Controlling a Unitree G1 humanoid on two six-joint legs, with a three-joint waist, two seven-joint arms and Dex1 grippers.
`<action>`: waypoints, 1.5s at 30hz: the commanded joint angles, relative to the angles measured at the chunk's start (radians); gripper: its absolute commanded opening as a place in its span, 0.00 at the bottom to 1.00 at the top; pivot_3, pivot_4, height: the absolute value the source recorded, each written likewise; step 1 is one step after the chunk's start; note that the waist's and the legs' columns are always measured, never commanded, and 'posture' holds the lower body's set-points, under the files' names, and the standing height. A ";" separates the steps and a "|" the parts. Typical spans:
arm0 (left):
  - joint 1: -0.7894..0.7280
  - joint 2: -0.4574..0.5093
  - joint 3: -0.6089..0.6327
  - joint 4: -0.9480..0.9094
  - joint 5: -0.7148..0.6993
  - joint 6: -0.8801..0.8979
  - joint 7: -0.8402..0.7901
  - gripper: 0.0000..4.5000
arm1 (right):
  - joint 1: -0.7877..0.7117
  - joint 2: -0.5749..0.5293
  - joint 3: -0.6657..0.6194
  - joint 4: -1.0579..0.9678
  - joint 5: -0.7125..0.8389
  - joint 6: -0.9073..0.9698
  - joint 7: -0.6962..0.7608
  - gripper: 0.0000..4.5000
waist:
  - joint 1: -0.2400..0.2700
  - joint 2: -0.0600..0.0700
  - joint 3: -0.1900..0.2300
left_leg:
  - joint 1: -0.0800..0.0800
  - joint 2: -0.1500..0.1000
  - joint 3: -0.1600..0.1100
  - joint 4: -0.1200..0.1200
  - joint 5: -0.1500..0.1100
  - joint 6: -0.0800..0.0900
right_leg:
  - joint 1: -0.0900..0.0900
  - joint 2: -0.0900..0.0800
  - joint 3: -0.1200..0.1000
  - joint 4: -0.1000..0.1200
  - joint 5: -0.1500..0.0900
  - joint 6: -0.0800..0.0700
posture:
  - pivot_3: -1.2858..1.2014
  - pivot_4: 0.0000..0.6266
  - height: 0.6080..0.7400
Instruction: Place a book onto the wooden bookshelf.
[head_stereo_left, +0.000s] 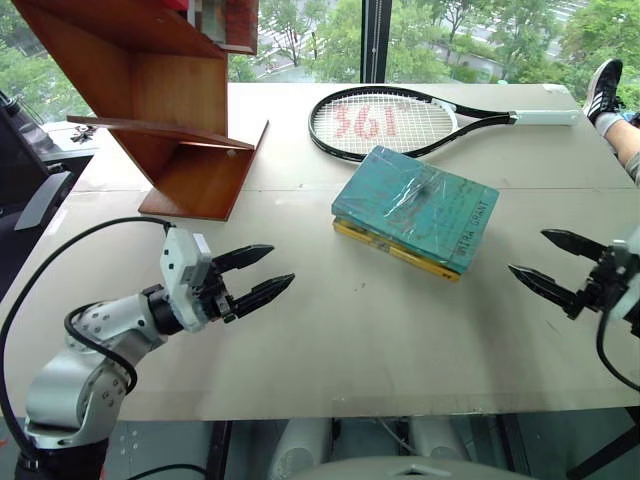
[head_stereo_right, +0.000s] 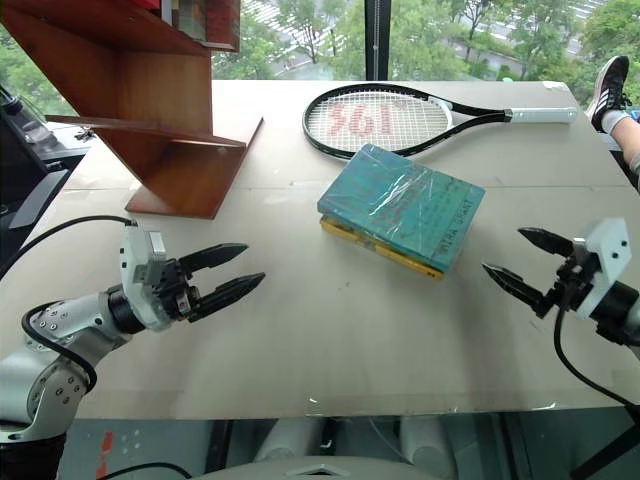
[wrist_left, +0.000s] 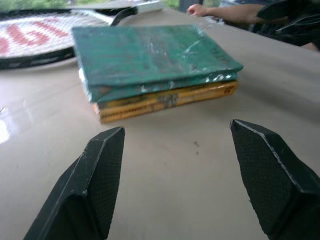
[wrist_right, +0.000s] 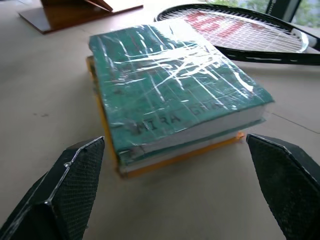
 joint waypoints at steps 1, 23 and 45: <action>-0.024 0.019 -0.008 -0.071 -0.035 -0.002 -0.022 0.77 | -0.105 -0.034 0.034 0.033 0.004 0.086 -0.044 1.00 | -0.003 0.000 0.000 | 0.000 0.000 0.000 0.000 0.000 0.000 | 0.000 0.000 0.000 0.000 0.000 0.000 | 0.52 0.24 1.00; 0.082 0.000 0.024 -0.178 -0.042 0.006 0.063 0.78 | -1.124 0.142 0.717 1.167 -0.664 -0.183 0.056 0.01 | -0.010 0.002 0.001 | -0.009 -0.001 0.000 0.000 0.003 -0.005 | -0.009 0.000 0.000 0.000 0.000 0.000 | 0.52 0.24 1.00; 0.168 -0.030 0.033 -0.189 -0.063 0.067 0.169 0.78 | -0.936 0.158 0.609 0.707 -0.606 -0.029 0.270 0.01 | -0.015 0.002 0.001 | -0.010 -0.001 0.001 0.000 0.003 -0.005 | -0.015 0.000 0.002 0.008 0.001 -0.001 | 0.52 0.24 1.00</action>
